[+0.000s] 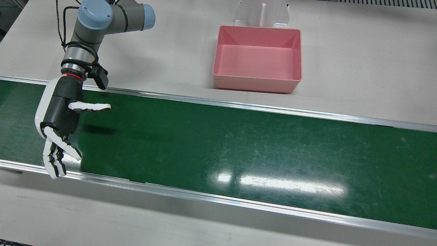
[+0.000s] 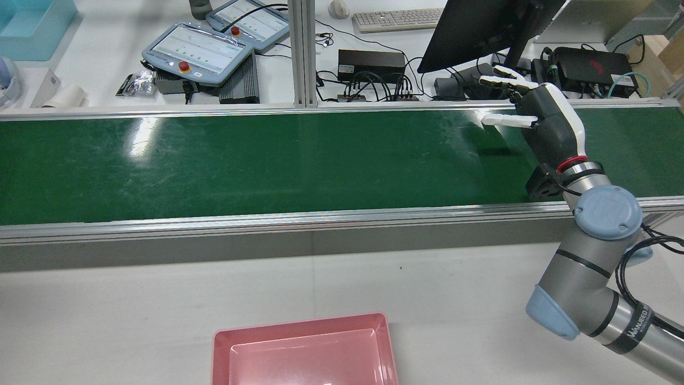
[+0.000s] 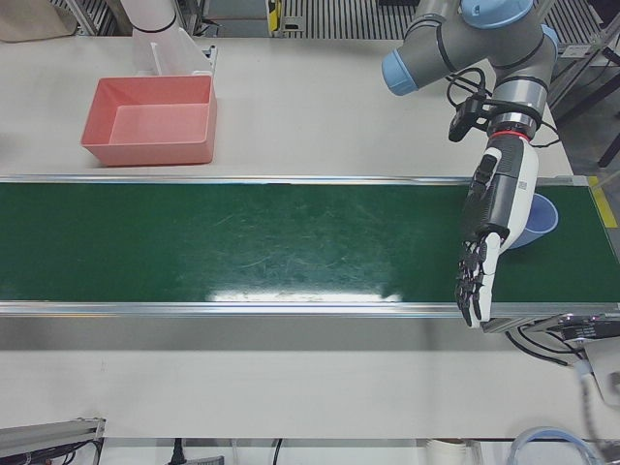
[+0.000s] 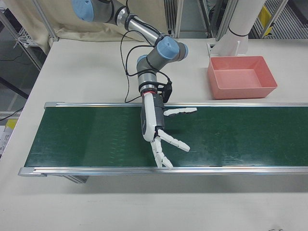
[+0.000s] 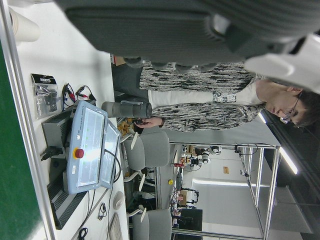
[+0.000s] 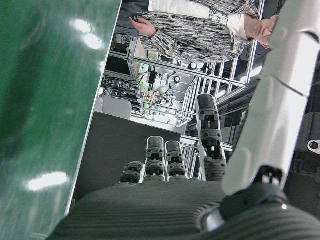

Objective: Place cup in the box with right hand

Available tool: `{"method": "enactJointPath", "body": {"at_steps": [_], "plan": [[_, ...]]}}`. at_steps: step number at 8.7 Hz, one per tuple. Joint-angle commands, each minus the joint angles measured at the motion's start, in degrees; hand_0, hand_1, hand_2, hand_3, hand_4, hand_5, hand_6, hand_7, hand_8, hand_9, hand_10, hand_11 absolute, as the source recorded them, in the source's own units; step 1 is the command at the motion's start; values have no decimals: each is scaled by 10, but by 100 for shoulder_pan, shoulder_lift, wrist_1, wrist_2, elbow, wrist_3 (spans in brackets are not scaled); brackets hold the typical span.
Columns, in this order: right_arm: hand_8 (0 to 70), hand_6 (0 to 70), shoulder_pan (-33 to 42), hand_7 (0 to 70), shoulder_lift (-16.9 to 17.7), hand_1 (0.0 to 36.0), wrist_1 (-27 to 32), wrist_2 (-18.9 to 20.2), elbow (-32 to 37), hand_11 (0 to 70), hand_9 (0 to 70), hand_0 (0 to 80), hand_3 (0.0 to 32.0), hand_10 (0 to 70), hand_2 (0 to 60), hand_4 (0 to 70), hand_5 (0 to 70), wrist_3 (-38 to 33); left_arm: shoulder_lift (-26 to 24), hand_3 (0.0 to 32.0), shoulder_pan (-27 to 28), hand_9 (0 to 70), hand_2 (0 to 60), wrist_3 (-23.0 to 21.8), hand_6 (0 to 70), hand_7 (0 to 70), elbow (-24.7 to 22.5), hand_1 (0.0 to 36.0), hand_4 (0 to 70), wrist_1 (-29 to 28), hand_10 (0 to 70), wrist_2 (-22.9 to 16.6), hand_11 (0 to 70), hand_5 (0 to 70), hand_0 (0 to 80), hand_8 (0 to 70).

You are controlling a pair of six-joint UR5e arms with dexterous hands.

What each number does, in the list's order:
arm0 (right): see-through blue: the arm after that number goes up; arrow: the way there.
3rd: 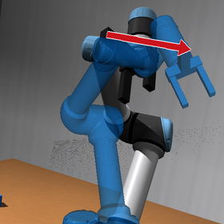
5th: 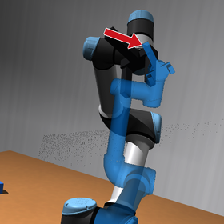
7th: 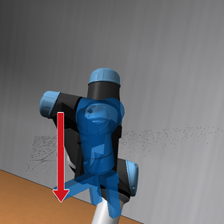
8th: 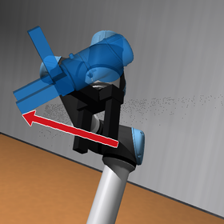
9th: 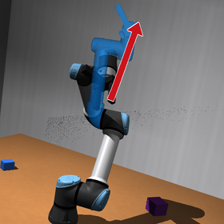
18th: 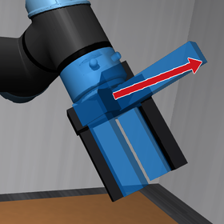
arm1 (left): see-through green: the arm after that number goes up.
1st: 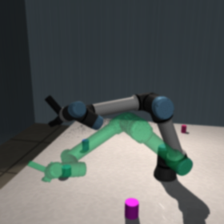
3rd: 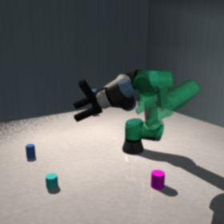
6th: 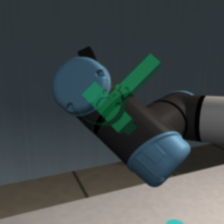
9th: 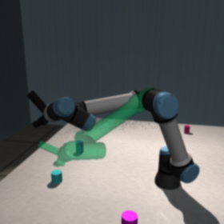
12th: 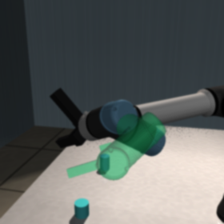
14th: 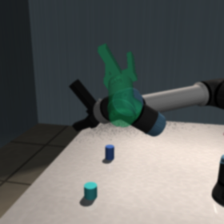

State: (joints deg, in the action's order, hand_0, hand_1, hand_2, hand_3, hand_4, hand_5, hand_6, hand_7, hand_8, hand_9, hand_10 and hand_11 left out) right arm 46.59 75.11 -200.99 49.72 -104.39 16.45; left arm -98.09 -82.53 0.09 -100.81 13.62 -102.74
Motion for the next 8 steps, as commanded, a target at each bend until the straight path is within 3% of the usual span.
{"method": "enactJointPath", "body": {"at_steps": [1,3,4,5,6,8], "plan": [[107,62,-79,210,38,143,-1,-15,-72,77,195,532,0,42,66,220,59,-79,-8,0,0,0,0,0,0,0,9,0,0,0,0,0,0,0,0,0],[106,61,-132,203,161,120,77,2,-204,81,192,553,0,44,0,228,62,-98,-8,0,0,0,0,0,0,0,9,0,0,0,0,0,0,0,0,0],[104,60,-167,194,196,151,78,11,-239,84,188,539,0,46,62,168,64,-89,-8,0,0,0,0,0,0,0,9,0,0,0,0,0,0,0,0,0],[105,59,-237,186,293,144,78,3,-222,91,188,543,0,50,41,157,67,-89,-8,0,0,0,0,0,0,0,9,0,0,0,0,0,0,0,0,0],[103,59,-290,187,285,128,87,11,-179,86,186,558,0,47,0,189,66,-54,0,0,0,0,0,0,0,0,9,0,0,0,0,0,0,0,0,0],[104,59,-334,188,223,153,87,3,-169,82,187,540,0,44,64,164,65,-1,-8,0,0,0,0,0,0,0,9,0,0,0,0,0,0,0,0,0]]}}
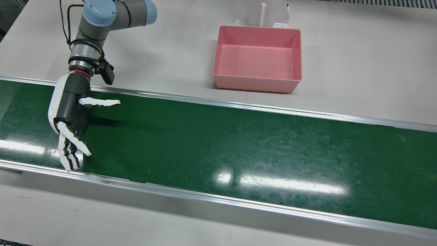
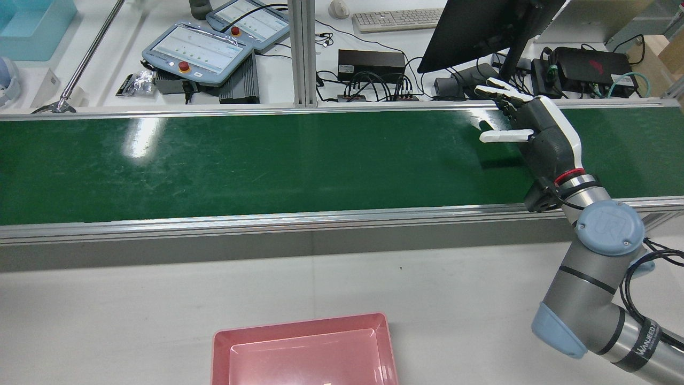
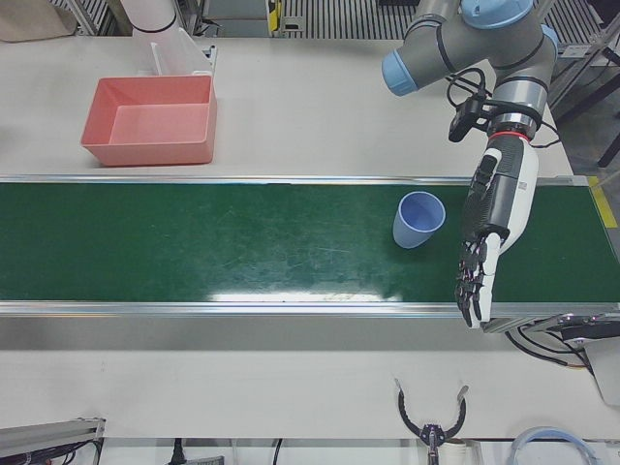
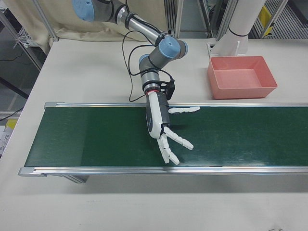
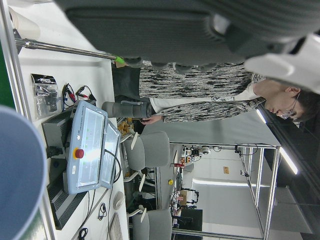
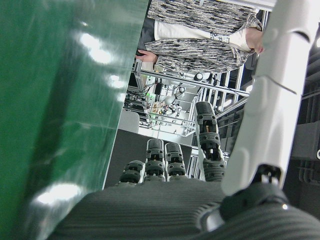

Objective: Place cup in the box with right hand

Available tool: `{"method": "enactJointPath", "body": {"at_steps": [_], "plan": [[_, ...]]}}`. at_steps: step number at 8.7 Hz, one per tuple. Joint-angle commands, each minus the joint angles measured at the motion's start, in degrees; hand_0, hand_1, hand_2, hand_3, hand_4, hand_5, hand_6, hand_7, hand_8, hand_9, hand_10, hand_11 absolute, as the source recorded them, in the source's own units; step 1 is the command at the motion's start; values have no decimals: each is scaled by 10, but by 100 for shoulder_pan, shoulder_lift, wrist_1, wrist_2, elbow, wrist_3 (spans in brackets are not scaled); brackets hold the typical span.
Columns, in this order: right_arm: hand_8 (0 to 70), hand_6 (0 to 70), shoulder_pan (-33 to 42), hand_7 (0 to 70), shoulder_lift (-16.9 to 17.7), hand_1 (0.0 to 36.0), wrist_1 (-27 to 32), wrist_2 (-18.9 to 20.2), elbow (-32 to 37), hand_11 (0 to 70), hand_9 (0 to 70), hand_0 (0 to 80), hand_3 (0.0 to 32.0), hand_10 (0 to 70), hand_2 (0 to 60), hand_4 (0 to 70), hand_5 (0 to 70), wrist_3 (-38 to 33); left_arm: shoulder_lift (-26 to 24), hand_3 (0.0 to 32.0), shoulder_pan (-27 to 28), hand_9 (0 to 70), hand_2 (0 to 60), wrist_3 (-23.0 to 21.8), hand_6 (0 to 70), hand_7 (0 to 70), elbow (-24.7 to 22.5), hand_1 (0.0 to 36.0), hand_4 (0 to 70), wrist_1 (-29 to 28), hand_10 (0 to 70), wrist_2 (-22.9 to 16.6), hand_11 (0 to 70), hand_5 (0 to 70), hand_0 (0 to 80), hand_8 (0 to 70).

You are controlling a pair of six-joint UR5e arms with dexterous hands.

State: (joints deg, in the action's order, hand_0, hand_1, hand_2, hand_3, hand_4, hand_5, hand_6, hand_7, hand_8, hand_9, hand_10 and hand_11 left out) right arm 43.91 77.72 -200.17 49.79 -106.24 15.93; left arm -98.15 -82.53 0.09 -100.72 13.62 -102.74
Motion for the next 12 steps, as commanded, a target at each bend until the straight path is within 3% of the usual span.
{"method": "enactJointPath", "body": {"at_steps": [1,2,3,4,7,8,9,11,12], "plan": [[104,59,-67,188,-46,125,-5,-4,-19,88,187,555,0,48,0,198,65,33,-2,0,0,0,0,0,0,0,0,0,0,0,0,0,0,0,0,0],[105,60,-67,192,-37,132,-5,-13,-45,90,190,546,0,50,22,195,64,33,-2,0,0,0,0,0,0,0,0,0,0,0,0,0,0,0,0,0],[103,60,-93,192,-29,124,-5,-4,-63,84,187,553,0,46,0,212,64,33,-2,0,0,0,0,0,0,0,0,0,0,0,0,0,0,0,0,0],[103,59,-145,193,-11,152,-5,-13,-46,79,188,536,0,42,66,178,63,42,-2,0,0,0,0,0,0,0,0,0,0,0,0,0,0,0,0,0],[104,59,-199,192,-2,136,-5,-4,-10,75,188,548,0,39,23,194,64,42,-2,0,0,0,0,0,0,0,0,0,0,0,0,0,0,0,0,0],[103,59,-199,193,-2,162,-5,-4,-19,78,187,531,0,42,92,164,63,42,-2,0,0,0,0,0,0,0,0,0,0,0,0,0,0,0,0,0],[103,60,-199,197,-2,143,-5,-4,-19,74,188,540,0,39,47,196,62,42,-2,0,0,0,0,0,0,0,0,0,0,0,0,0,0,0,0,0],[104,60,-199,197,7,153,-5,-13,-19,74,190,535,0,39,72,184,62,42,-2,0,0,0,0,0,0,0,0,0,0,0,0,0,0,0,0,0],[105,60,-199,196,7,127,-5,-13,-19,72,190,551,0,38,0,222,62,33,-2,0,0,0,0,0,0,0,0,0,0,0,0,0,0,0,0,0]]}}
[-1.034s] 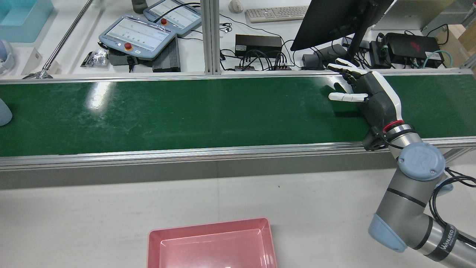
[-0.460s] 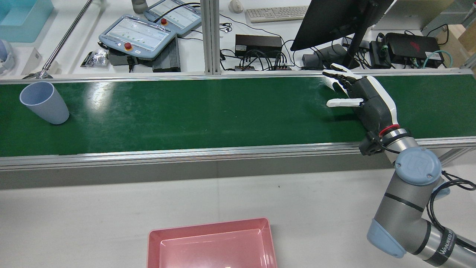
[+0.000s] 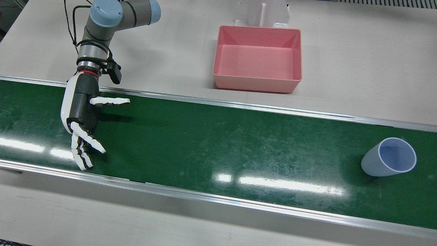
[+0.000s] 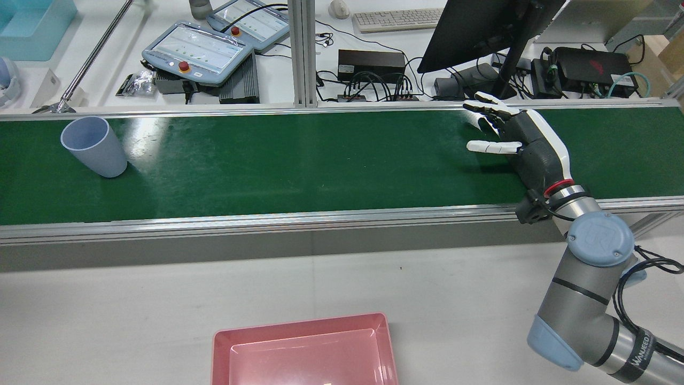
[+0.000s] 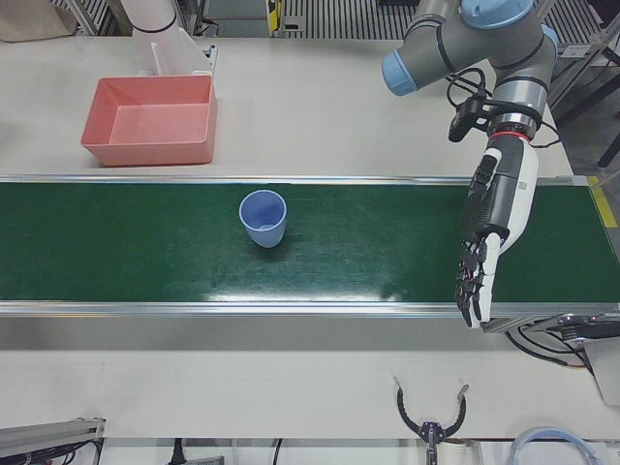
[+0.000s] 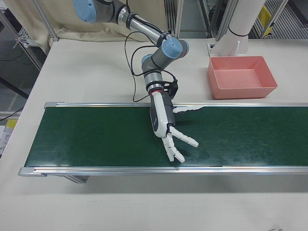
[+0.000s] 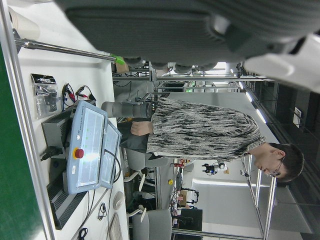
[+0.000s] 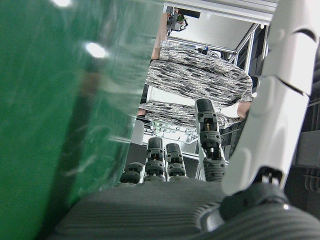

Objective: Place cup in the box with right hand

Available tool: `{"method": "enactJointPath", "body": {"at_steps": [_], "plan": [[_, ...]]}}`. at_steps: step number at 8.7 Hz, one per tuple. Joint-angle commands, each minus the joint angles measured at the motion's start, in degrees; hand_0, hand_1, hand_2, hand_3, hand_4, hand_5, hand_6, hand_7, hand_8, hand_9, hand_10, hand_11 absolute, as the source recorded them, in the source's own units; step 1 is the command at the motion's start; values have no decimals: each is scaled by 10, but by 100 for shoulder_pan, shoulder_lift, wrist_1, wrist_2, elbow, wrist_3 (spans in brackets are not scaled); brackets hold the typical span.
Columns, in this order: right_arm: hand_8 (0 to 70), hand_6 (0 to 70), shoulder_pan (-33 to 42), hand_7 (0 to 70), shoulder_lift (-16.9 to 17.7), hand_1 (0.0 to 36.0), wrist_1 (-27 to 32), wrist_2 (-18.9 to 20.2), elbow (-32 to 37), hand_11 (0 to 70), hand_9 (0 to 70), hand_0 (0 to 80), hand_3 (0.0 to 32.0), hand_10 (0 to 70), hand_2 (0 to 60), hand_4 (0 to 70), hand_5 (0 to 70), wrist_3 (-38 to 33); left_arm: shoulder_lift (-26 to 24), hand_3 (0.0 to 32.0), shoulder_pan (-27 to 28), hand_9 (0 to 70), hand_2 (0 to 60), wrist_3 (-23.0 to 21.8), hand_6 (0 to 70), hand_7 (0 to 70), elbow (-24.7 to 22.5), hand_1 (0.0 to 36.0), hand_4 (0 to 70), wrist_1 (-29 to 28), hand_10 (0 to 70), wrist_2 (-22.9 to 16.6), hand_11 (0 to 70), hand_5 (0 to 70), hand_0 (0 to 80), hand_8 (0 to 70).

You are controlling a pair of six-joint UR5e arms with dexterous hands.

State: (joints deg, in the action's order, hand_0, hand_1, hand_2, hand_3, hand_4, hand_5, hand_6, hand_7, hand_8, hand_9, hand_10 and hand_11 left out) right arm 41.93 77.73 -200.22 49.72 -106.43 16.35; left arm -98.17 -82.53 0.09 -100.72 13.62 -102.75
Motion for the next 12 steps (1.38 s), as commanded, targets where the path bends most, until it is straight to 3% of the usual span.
{"method": "enactJointPath", "body": {"at_steps": [1,2,4,5,6,8,9,10,11,12], "plan": [[104,60,0,197,5,127,0,3,-18,72,189,551,0,38,0,220,62,-9,0,0,0,0,0,0,0,0,0,0,0,0,0,0,0,0,0,0],[104,59,0,196,5,143,0,-6,-18,71,189,539,0,37,47,196,62,-9,0,0,0,0,0,0,0,0,0,0,0,0,0,0,0,0,0,0],[104,59,8,196,14,146,0,3,-18,67,190,539,0,34,47,191,63,-9,0,0,0,0,0,0,0,0,0,0,0,0,0,0,0,0,0,0],[104,59,17,196,14,165,0,3,-18,66,189,531,0,33,97,168,63,8,0,0,0,0,0,0,0,0,9,0,0,0,0,0,0,0,0,0],[104,59,17,196,14,147,0,3,-18,64,190,542,0,32,48,193,62,9,0,0,0,0,0,0,0,0,9,0,0,-9,0,0,0,0,0,0],[104,59,26,196,14,136,0,3,-18,67,190,546,0,34,23,211,62,9,0,0,0,0,0,0,0,0,9,0,0,0,0,0,0,0,0,0],[105,60,26,198,14,163,0,3,-9,68,191,530,0,35,97,178,62,9,0,0,0,0,0,0,0,0,0,0,0,0,0,0,0,0,0,0],[105,59,26,198,14,136,0,3,-9,66,191,546,0,34,24,214,62,17,0,0,0,0,0,0,0,0,9,0,0,0,0,0,0,0,0,0],[104,60,17,198,14,145,0,3,-18,67,190,539,0,34,49,203,62,17,0,0,0,0,0,0,0,0,9,0,0,0,0,0,0,0,0,0],[105,60,26,199,14,126,0,3,-18,68,191,548,0,35,0,229,62,17,0,0,0,0,0,0,0,0,9,0,0,0,0,0,0,0,0,0]]}}
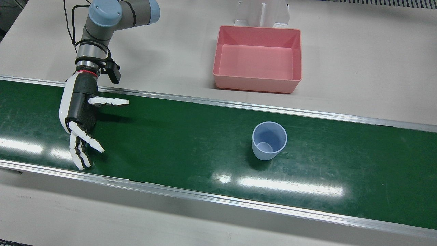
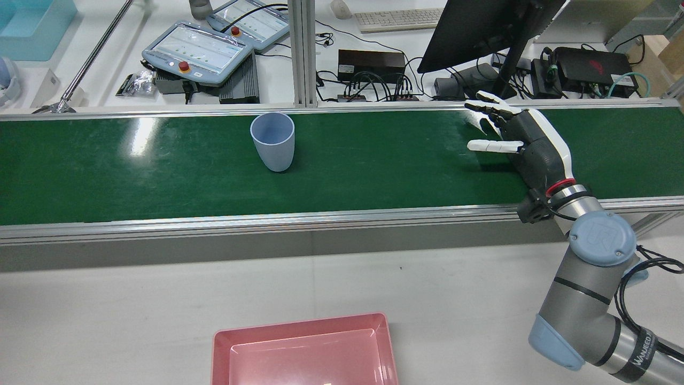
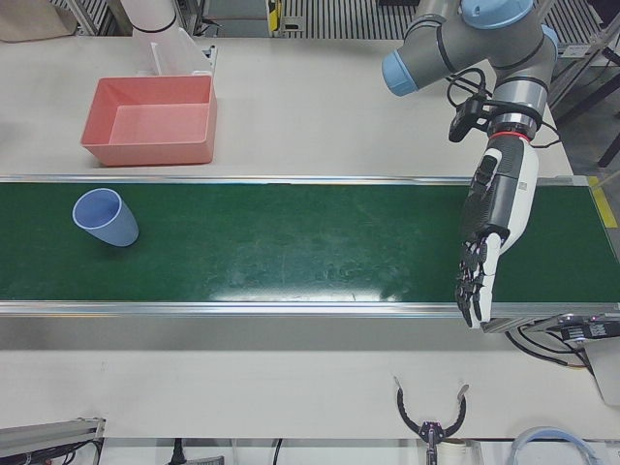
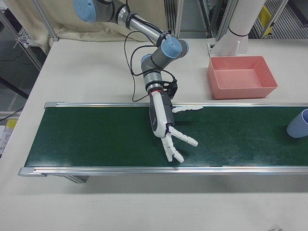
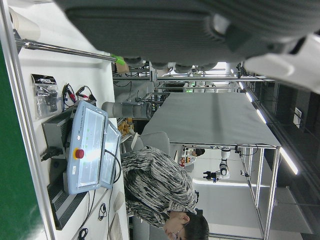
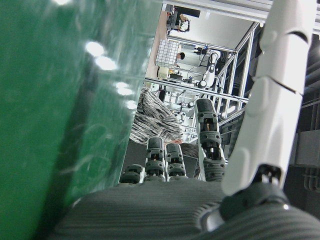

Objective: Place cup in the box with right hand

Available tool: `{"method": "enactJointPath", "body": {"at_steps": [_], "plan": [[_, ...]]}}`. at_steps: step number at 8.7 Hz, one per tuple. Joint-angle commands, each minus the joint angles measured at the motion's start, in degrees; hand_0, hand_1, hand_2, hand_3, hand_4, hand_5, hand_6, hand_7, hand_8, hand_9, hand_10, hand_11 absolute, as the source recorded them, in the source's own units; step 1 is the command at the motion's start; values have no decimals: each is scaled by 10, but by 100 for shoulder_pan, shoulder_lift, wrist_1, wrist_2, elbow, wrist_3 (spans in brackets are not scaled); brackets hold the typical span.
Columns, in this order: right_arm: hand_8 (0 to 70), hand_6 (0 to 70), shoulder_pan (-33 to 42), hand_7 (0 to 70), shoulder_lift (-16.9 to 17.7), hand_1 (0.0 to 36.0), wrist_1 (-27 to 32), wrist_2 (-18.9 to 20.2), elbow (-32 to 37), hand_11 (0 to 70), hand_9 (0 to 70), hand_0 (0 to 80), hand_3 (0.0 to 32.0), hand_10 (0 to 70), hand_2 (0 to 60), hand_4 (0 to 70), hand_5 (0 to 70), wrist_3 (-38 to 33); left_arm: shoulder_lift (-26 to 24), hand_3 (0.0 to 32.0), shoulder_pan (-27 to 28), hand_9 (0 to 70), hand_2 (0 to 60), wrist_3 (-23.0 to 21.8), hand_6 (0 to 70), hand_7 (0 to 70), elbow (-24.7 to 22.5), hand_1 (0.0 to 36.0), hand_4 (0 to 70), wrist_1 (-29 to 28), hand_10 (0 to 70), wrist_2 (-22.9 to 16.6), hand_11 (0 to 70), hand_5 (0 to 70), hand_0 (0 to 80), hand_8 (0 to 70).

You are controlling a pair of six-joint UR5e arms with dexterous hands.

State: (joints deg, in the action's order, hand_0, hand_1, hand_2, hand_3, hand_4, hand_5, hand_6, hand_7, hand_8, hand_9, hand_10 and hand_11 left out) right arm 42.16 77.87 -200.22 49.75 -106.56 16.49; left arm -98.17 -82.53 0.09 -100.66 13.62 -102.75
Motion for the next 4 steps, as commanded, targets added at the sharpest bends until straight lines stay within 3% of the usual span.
{"method": "enactJointPath", "body": {"at_steps": [1,3,4], "plan": [[104,60,-6,199,0,143,0,0,-13,68,190,537,0,35,49,203,62,3,0,0,0,0,0,0,0,0,2,0,0,0,0,0,0,0,0,0],[106,59,-6,197,0,135,0,9,-31,66,191,543,0,34,24,215,62,3,0,0,0,0,0,0,0,0,2,0,0,0,0,0,0,0,0,0],[105,59,-6,198,-9,172,-9,9,-40,66,190,524,0,34,124,167,62,-6,0,0,0,0,0,0,0,0,-7,0,0,0,0,0,0,0,0,0]]}}
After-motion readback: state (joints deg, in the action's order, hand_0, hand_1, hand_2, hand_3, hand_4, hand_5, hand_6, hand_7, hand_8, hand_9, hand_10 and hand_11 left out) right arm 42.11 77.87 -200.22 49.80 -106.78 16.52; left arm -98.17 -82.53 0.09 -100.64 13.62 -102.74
